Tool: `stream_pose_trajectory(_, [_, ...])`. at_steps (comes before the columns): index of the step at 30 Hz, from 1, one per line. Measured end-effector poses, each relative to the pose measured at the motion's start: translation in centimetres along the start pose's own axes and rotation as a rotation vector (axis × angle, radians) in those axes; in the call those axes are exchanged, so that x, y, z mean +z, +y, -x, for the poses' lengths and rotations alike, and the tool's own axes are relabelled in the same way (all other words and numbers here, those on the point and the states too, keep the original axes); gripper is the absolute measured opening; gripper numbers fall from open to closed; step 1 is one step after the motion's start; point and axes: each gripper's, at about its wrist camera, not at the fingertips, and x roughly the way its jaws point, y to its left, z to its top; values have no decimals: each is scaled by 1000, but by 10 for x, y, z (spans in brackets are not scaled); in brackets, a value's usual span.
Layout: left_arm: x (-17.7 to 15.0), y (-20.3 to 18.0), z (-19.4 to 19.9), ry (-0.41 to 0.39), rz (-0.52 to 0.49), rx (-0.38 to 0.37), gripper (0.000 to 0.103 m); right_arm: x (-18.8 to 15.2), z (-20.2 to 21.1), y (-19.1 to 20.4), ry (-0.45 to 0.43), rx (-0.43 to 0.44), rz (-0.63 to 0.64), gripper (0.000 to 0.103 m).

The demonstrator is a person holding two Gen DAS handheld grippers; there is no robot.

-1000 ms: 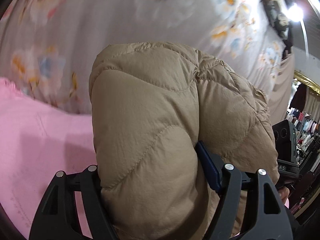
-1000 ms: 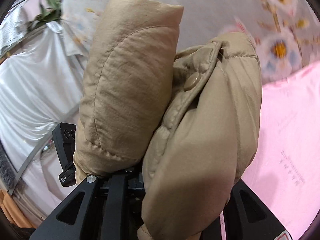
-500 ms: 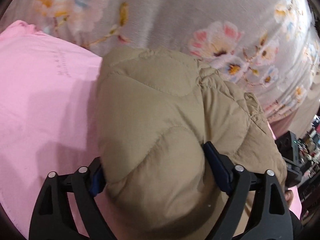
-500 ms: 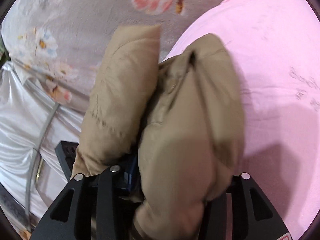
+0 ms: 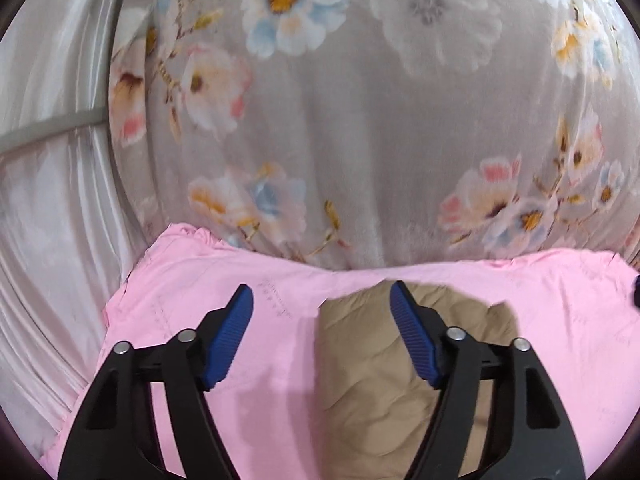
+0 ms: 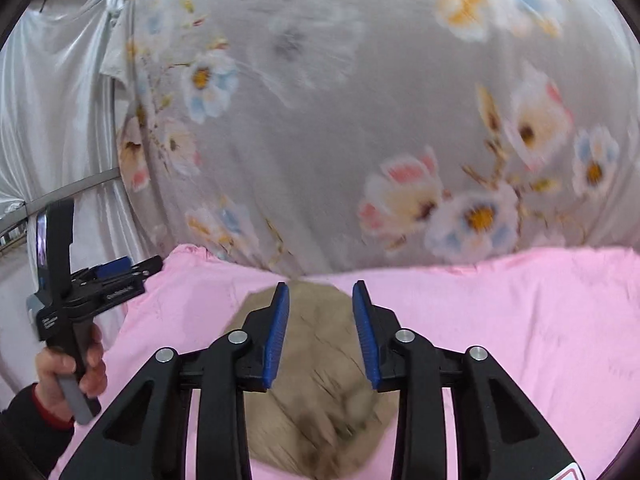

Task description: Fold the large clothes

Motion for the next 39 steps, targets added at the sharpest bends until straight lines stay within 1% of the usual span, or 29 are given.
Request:
stream_pose_trajectory(2, [18,-14,0,-15,-9,16,61,16,-24,15,18,-6,16,27])
stream_pose_trajectory(3, [24,-21,-5,-14,-12,22,60,24,-43,22,29,-15,13,27])
stream_pose_trajectory(4, [28,-29,-15,-5,-14,14,58,24,-59,22,49,-21,9,27])
stream_pose_trajectory(6, [26,-41,-41,39,-21,16,56,15,-98,13,109,-37,-20,27])
stream_pose_trajectory(9, [7,-54,-96,127,-36,27,55,-11,-158,-8,209,-58,-84,27])
stream_pose_trajectory(11, [-18,-58,-141,208,-36,38,55,-34,-192,-24,264,-92,-107,26])
stream_pose_trajectory(13, [-45,-58,-179,281,-34,48,55,-57,-218,-37,311,-120,-120,25])
stream_pose_trajectory(15, [-69,-56,-206,319,-31,55,56,-78,-236,-50,337,-125,-145,23])
stream_pose_trajectory(16, [-79,-53,-217,323,-15,37,56,-86,-240,-56,334,-109,-167,21])
stream_pose_trajectory(18, [-84,-48,-223,298,32,4,57,-98,-244,-63,317,-93,-209,21])
stream_pose_trajectory(22, [-94,-54,-236,242,-3,-17,57,-112,-246,-67,286,-82,-306,21])
stream_pose_trajectory(24, [-97,-56,-243,228,-9,-40,57,-117,-245,-66,271,-94,-334,21])
stream_pose_trajectory(26, [-97,-61,-249,217,-39,-54,57,-120,-246,-65,255,-110,-353,21])
stream_pose_trajectory(31, [-96,-69,-260,193,-83,-68,57,-123,-250,-69,250,-105,-386,21])
stream_pose_trajectory(36, [-96,-70,-262,190,-82,-63,57,-124,-258,-72,267,-78,-387,21])
stream_pose_trajectory(39, [-96,-67,-262,192,-66,-56,57,-122,-263,-72,279,-70,-366,20])
